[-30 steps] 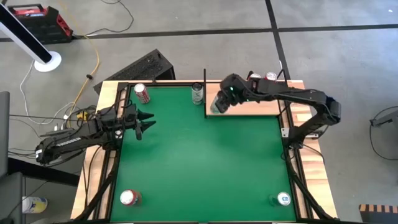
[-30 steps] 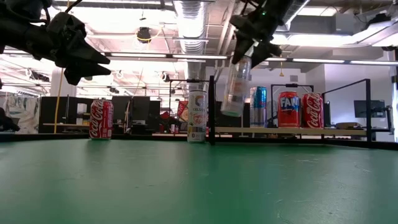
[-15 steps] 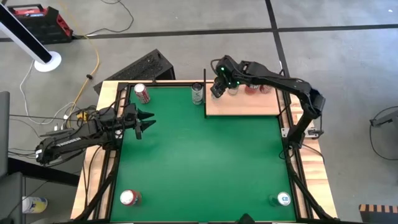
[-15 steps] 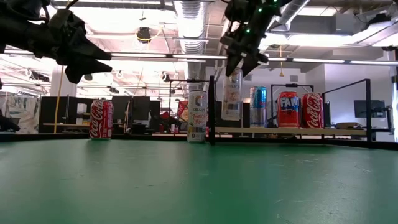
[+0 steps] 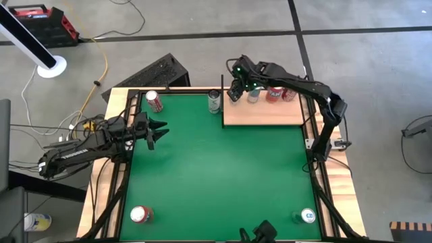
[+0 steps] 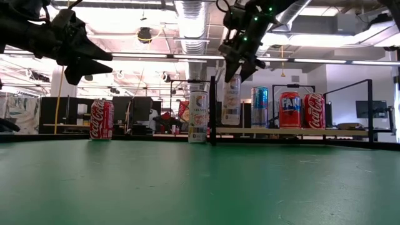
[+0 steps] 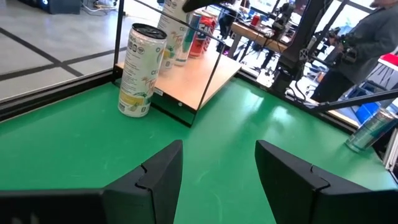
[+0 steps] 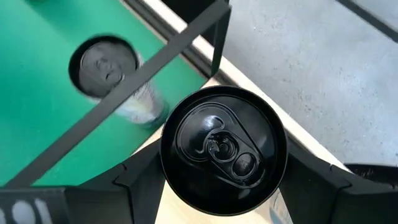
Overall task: Place canned beverage on shelf
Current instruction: Put the bottom white yellow soda can on the shelf
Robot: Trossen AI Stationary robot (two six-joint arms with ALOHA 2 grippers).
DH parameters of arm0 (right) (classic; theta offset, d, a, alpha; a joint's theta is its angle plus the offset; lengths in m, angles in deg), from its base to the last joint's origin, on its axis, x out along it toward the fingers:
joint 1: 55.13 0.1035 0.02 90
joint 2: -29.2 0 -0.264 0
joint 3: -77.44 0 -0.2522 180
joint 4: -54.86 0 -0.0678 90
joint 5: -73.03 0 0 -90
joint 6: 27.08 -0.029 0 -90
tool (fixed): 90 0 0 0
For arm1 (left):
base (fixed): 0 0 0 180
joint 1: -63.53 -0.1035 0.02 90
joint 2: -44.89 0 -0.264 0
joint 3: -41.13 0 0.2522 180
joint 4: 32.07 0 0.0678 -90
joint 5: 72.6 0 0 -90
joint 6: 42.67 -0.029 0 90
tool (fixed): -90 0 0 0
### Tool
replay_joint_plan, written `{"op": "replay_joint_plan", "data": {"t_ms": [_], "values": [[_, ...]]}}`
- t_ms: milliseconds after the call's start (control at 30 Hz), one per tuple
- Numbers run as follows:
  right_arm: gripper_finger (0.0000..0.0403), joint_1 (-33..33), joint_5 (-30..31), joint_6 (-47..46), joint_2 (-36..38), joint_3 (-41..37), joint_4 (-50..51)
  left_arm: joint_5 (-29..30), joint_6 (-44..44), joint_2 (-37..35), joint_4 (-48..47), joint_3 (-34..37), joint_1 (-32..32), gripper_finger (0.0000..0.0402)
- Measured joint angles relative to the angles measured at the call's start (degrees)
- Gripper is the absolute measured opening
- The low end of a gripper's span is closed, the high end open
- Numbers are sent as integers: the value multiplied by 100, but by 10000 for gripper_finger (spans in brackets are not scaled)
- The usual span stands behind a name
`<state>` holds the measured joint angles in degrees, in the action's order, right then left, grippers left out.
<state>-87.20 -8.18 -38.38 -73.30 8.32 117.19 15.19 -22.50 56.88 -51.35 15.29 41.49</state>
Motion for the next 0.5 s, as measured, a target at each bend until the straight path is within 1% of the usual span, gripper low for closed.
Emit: {"op": "replay_joint_plan", "data": {"t_ms": [233, 500], "values": [[286, -252, -200, -18, -5, 0, 20, 32, 0, 0, -7, 0, 1, 185], [286, -200, -352, -19, -149, 5, -159, 94, -24, 0, -11, 0, 1, 185]]}}
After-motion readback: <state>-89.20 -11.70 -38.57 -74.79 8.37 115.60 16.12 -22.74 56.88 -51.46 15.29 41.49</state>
